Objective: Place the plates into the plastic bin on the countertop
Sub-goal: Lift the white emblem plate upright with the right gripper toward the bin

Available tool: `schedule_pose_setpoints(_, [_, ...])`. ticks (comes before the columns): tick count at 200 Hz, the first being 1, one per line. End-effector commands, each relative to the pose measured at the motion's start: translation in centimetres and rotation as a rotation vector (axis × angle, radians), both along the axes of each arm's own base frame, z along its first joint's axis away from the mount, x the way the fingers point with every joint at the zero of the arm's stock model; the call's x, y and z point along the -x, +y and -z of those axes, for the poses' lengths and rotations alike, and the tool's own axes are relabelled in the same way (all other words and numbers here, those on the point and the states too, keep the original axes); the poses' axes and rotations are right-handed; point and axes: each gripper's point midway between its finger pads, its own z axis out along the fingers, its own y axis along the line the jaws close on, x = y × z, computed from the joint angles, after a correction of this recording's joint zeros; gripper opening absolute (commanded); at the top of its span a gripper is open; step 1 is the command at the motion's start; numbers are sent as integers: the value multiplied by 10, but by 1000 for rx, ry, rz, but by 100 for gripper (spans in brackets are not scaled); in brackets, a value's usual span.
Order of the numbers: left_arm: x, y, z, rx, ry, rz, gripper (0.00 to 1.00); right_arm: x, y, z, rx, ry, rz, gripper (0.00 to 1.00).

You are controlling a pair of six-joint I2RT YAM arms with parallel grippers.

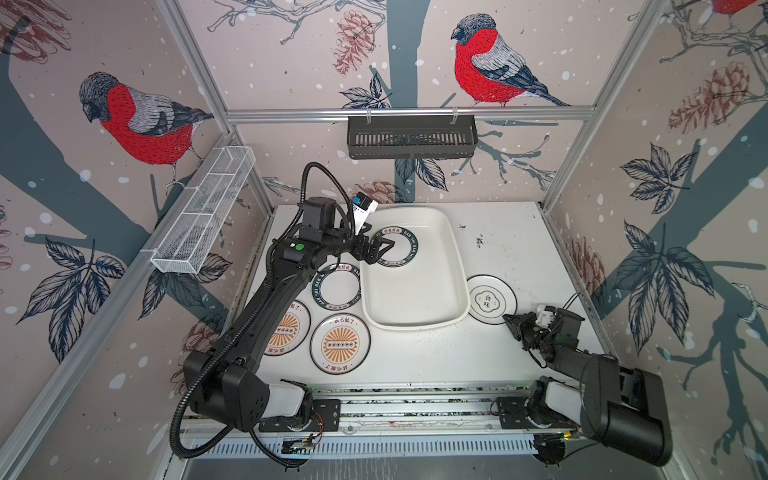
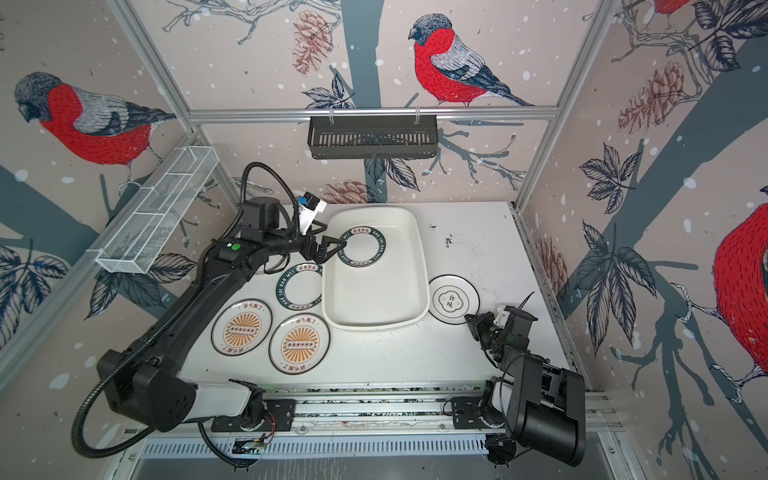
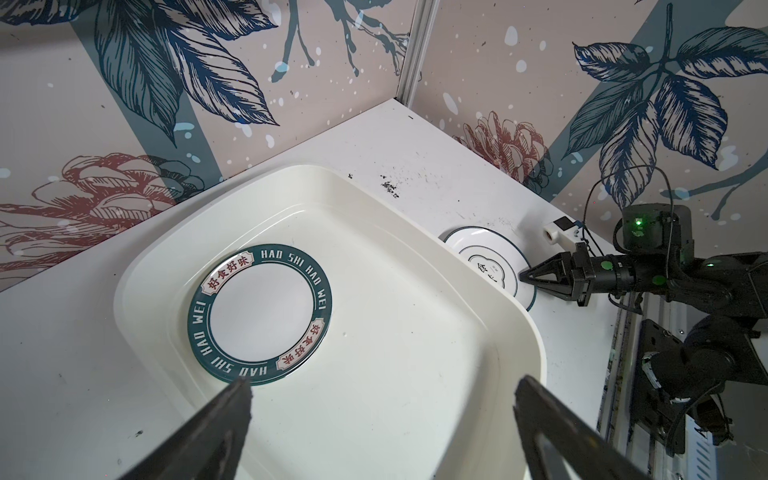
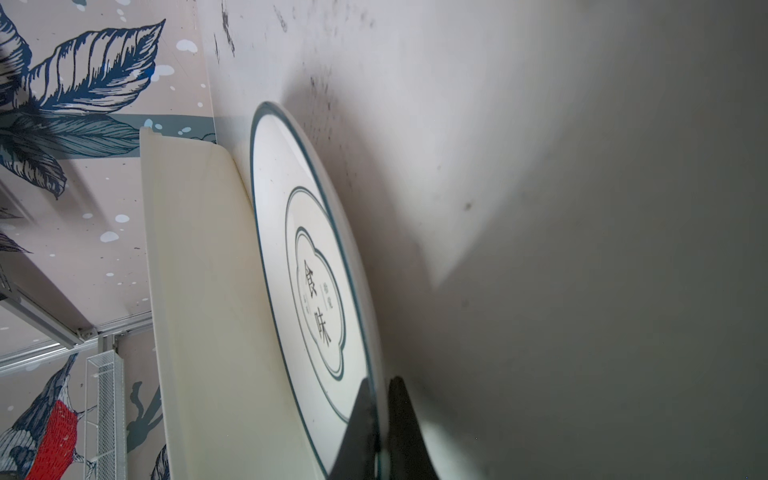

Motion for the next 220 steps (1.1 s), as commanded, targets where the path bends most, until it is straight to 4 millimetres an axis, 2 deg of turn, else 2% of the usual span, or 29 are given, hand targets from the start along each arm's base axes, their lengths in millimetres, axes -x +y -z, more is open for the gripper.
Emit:
schedule_pose_setpoints(1, [-3,-2,-10,9,-42,5,98,-2,-4,-2,-5,9,25,3])
schedule_pose_setpoints(43, [-4,-1,-9,1,-42,0,98,-15,-16,-23,12,-42,46,3])
schedule_pose_setpoints(103, [-6,1,-7,-7,-44,-16,98,-29,-42,-54,65,-95,80,3])
schedule_pose_setpoints(144, [-8,2,-7,-9,-43,-28,98,-40,-56,-81,124,-137,89,3])
schedule_pose_setpoints(220, [-13,4,-5,-12,-37,-53,98,-60,-65,-129,196,-207,73,3])
